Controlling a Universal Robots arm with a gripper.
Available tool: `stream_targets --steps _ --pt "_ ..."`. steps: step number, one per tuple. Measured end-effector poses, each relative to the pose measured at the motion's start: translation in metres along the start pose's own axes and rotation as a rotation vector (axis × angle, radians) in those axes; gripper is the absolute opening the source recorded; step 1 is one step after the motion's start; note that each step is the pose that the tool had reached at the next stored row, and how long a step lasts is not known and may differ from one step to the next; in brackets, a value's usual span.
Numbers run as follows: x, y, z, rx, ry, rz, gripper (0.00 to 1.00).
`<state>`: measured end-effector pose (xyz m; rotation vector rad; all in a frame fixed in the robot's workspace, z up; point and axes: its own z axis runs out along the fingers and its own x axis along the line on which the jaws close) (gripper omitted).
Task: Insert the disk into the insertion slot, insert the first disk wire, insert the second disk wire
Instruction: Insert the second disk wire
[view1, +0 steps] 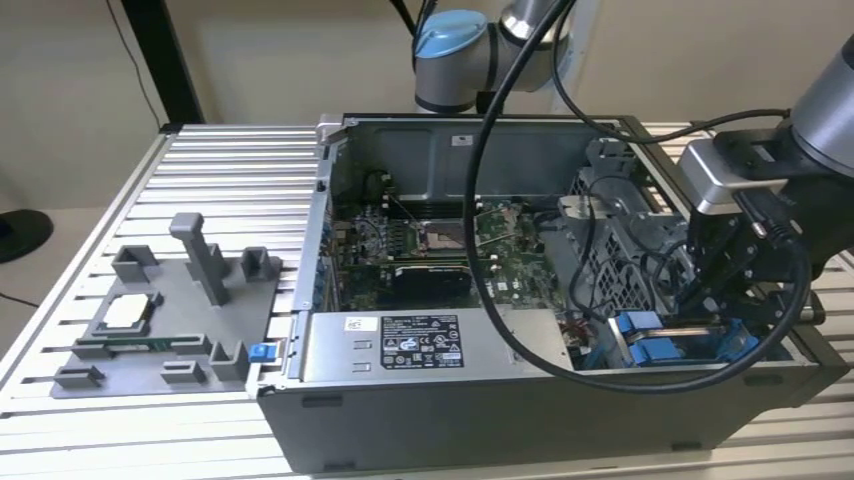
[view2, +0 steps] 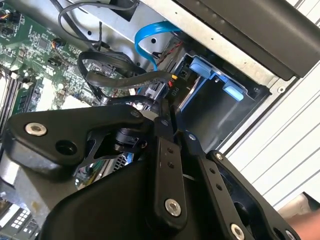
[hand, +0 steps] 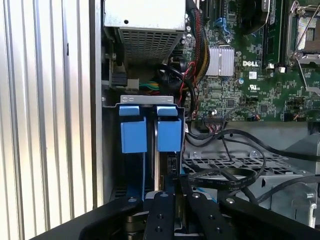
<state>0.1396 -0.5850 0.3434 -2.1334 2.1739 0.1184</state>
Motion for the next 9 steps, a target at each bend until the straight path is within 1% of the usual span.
stream_targets --steps 9 --pt "-0.001 0.0 -0.0006 0.0015 -0.0001 0.0 0.0"
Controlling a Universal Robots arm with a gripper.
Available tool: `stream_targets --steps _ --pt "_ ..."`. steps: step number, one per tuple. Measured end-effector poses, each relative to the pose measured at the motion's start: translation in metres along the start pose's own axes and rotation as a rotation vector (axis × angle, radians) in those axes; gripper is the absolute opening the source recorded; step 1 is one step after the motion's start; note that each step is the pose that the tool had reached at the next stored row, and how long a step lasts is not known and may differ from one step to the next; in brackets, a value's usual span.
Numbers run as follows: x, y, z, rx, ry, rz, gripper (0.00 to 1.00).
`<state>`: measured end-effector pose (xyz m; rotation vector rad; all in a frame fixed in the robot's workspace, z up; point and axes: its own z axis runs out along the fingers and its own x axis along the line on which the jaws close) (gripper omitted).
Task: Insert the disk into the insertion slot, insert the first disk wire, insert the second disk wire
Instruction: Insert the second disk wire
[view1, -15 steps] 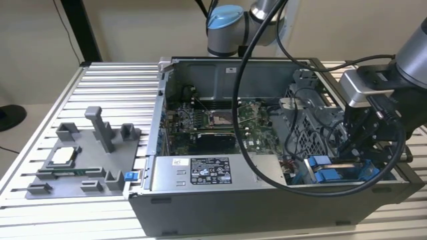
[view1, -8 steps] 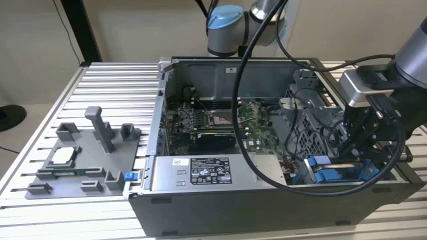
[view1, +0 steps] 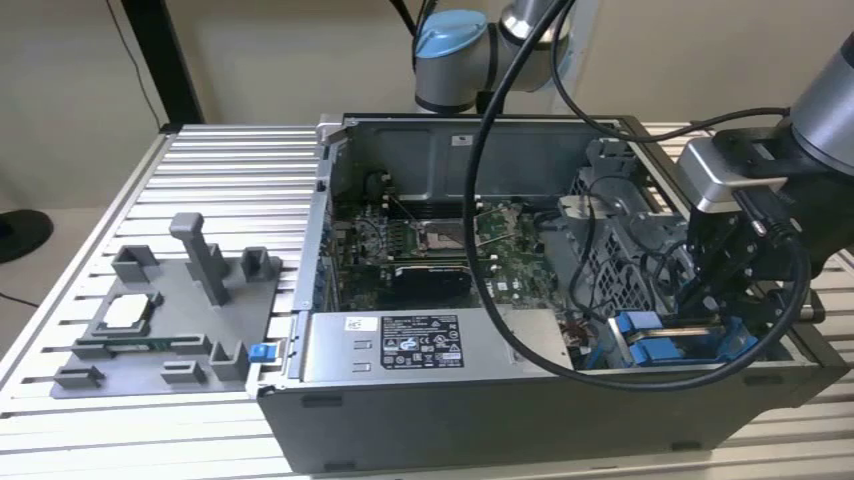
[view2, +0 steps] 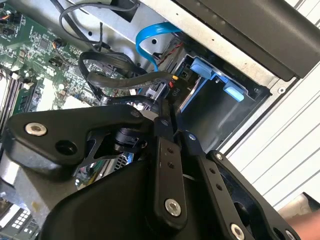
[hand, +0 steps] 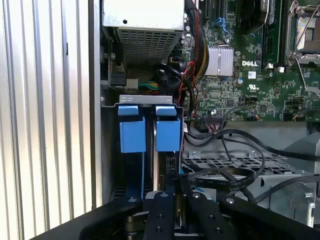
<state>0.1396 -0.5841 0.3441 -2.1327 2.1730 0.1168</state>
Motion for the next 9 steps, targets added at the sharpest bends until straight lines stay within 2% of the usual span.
stream_targets --steps 6,9 --pt "0.0001 0.0002 0.0013 0.0107 -0.0015 -0.001 0.0" --pt "0.0002 0.0004 0.0018 0.0118 -0.0026 -0.001 0.0"
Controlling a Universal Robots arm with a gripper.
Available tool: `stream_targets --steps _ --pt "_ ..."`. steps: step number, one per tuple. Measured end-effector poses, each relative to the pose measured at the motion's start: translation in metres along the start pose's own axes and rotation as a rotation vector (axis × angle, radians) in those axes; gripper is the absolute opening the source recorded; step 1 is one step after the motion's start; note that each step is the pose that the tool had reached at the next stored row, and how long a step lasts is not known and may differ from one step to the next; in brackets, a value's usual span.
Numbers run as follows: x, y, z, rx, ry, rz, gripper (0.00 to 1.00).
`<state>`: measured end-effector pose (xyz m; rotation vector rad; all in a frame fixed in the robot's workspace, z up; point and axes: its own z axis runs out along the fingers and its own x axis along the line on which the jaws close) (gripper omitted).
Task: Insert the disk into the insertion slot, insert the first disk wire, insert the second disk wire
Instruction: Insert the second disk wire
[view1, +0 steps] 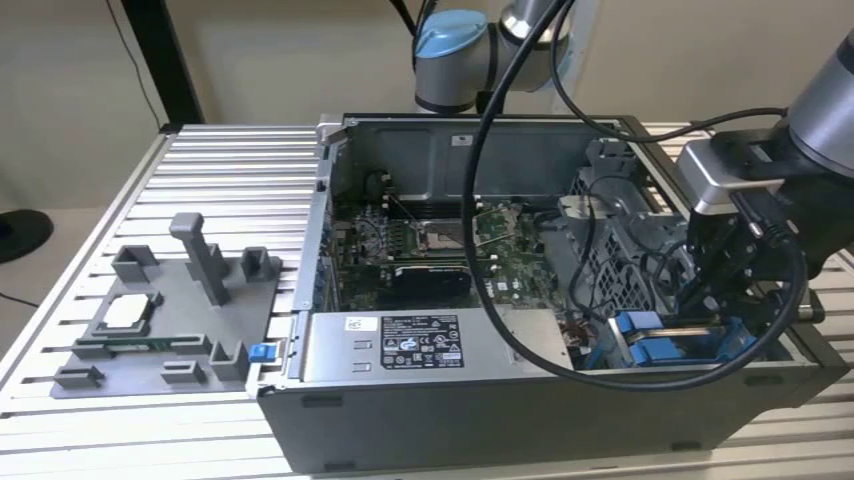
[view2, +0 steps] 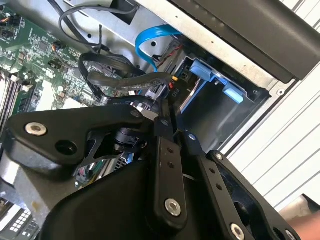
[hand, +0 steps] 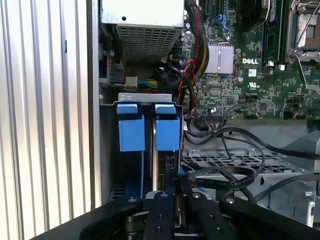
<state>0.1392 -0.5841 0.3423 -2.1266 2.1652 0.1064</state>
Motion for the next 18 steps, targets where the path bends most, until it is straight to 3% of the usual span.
stream_targets --steps 9,18 --pt "0.0012 0.0015 0.0076 0.003 0.0008 0.0 0.0" --pt "0.0011 0.0013 0.0097 0.0031 0.0013 0.0 0.0"
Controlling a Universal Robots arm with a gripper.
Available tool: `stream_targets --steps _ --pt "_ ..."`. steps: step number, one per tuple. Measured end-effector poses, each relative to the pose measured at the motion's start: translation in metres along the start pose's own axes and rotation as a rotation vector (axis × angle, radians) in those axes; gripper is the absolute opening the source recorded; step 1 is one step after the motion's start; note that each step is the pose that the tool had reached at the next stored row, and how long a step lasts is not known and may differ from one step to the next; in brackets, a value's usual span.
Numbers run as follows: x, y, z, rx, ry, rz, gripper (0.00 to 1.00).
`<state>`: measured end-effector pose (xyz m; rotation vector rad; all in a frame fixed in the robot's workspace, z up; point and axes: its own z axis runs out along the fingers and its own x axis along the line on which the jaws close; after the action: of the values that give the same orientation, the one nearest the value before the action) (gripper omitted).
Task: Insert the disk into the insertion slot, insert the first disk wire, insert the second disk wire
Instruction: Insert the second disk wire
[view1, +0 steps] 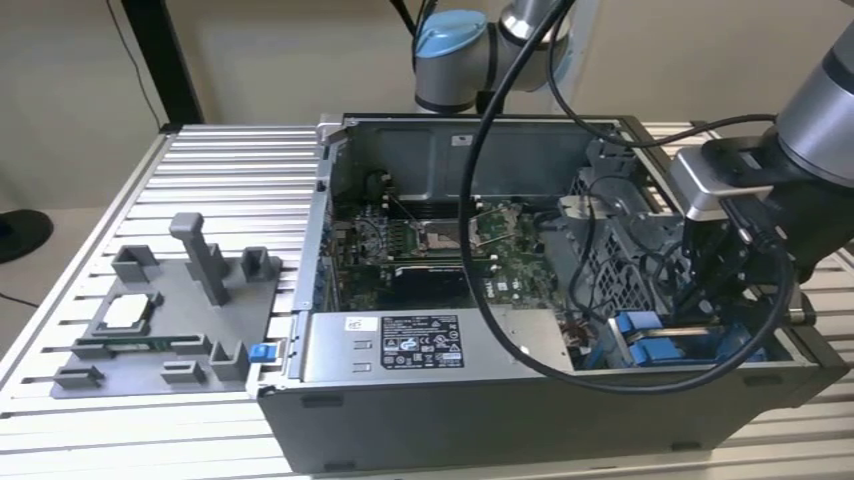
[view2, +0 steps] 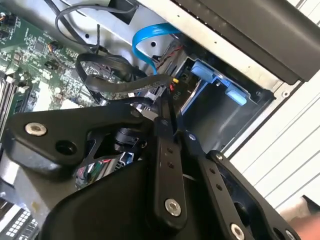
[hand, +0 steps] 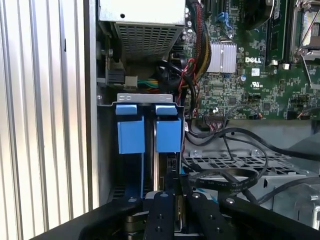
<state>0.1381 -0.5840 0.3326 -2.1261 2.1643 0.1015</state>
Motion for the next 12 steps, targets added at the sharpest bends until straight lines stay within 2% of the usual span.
stream_targets --steps 2,3,6,12 --pt "-0.0001 0.0 0.0005 0.0 -0.0011 0.0 0.0" --pt "-0.0004 -0.0001 0.0008 0.0001 -0.0046 0.0 1.0" --pt "-0.0016 -0.0004 -0.0131 -0.0001 -0.0018 0.0 1.0" --pt "-0.0048 -0.0011 -0.0402 0.0 -0.0018 0.0 1.0"
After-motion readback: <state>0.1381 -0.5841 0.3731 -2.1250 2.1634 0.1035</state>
